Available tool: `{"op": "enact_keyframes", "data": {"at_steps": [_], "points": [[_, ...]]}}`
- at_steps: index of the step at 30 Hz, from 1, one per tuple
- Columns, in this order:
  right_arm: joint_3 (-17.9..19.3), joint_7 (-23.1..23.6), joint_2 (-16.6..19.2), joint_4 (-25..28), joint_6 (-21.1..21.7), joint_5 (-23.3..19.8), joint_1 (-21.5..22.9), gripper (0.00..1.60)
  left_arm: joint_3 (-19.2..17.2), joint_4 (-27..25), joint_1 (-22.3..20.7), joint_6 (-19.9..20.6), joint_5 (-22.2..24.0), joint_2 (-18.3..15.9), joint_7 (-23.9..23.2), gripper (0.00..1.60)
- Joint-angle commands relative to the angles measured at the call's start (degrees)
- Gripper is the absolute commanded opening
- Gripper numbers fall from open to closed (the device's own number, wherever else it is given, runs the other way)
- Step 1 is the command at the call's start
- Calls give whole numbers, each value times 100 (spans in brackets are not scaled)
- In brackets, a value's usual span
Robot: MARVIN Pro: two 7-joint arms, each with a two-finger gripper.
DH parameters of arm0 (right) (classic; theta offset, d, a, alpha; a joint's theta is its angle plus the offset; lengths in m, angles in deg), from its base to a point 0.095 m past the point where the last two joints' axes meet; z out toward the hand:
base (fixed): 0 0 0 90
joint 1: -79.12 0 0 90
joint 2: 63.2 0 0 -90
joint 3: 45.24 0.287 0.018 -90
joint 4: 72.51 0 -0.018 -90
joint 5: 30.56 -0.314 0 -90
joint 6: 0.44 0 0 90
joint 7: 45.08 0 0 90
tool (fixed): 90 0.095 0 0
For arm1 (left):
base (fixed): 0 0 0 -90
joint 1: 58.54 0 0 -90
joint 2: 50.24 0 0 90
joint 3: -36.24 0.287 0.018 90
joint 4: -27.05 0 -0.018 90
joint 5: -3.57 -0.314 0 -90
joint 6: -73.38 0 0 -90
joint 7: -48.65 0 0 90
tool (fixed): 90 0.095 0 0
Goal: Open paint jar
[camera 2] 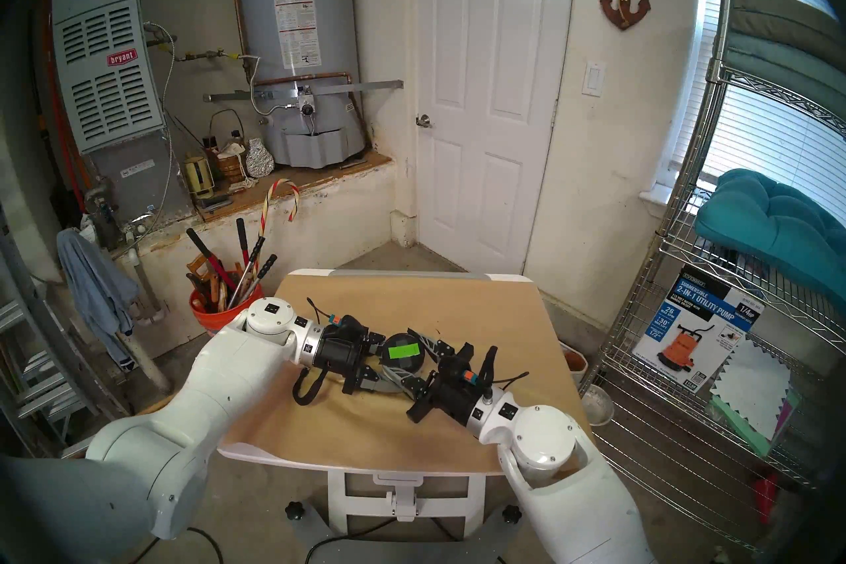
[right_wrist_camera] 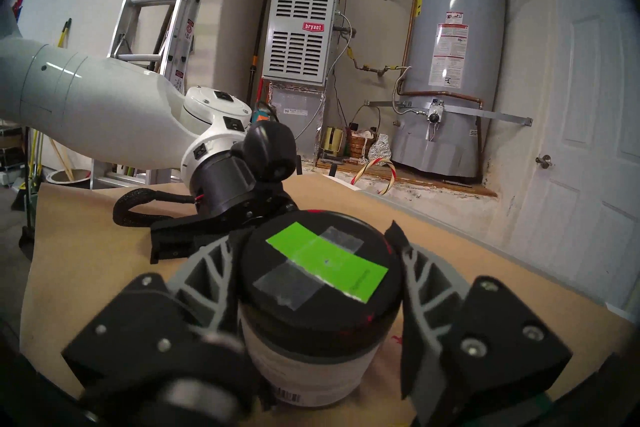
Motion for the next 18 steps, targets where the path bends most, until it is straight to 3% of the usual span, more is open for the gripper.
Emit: {"op": "enact_keyframes", "data": {"at_steps": [1,3,4,5,6,18], "points": [[-184,69,-70,120,-13,17,-28,13,17,74,-340,-42,216,-131,41,0],[-239,9,-130,87,29,59,8,13,84,66,-347,-61,274,-150,41,36],[-263,-15,-151,75,48,78,28,0,106,57,-341,-62,297,-157,41,95],[-283,-27,-167,70,60,90,44,0,133,39,-334,-57,320,-166,41,134],[-301,-38,-181,71,74,99,54,0,152,29,-330,-59,340,-173,41,160],[-362,-445,-372,130,344,369,82,0,-34,-276,12,-60,664,-186,41,160]]}}
